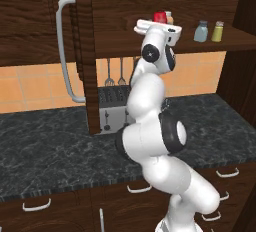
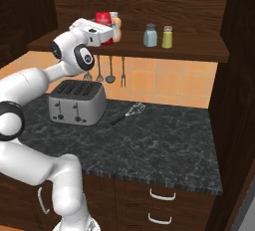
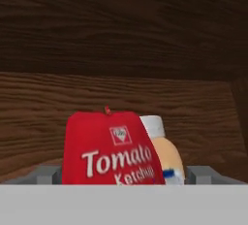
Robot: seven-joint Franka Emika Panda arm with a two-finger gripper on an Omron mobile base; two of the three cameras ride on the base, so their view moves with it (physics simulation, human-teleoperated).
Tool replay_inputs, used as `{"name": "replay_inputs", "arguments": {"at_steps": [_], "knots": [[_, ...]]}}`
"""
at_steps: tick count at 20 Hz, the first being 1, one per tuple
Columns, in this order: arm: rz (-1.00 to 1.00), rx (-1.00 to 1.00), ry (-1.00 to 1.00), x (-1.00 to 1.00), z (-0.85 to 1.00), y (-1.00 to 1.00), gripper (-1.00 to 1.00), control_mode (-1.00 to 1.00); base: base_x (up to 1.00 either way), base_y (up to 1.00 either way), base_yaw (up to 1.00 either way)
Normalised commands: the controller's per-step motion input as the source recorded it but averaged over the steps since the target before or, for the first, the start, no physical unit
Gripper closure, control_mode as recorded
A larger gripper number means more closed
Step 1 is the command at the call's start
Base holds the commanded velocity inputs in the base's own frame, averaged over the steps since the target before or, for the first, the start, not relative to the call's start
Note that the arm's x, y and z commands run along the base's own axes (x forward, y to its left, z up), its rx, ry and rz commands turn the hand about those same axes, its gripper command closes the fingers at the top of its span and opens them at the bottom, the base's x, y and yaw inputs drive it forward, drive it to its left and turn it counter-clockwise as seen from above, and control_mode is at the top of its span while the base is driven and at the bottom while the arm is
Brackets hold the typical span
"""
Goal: Put the shaker and condiment bottle from the counter next to their counterparts in the cabinet.
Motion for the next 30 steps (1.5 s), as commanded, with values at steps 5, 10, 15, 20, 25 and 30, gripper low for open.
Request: {"name": "replay_inputs", "arguments": {"at_steps": [5, 10, 15, 20, 25, 30], "knots": [[0.0, 0.03, -0.12, -0.21, 0.13, 0.0, -1.0, -1.0, 0.0, 0.0, 0.0], [0.0, 0.02, -0.14, -0.27, 0.08, 0.0, -1.0, -1.0, 0.0, 0.0, 0.0], [0.0, 0.0, -0.18, -0.61, 0.02, 0.0, -1.0, -1.0, 0.0, 0.0, 0.0], [0.0, 0.0, -0.26, -1.0, -0.18, 0.0, -1.0, -1.0, 0.0, 0.0, 0.0], [-0.03, 0.02, -0.32, -1.0, -0.08, 0.0, -1.0, -1.0, 0.0, 0.0, 0.0], [-0.03, 0.03, -0.3, -1.0, -0.2, 0.0, -1.0, -1.0, 0.0, 0.0, 0.0]]}}
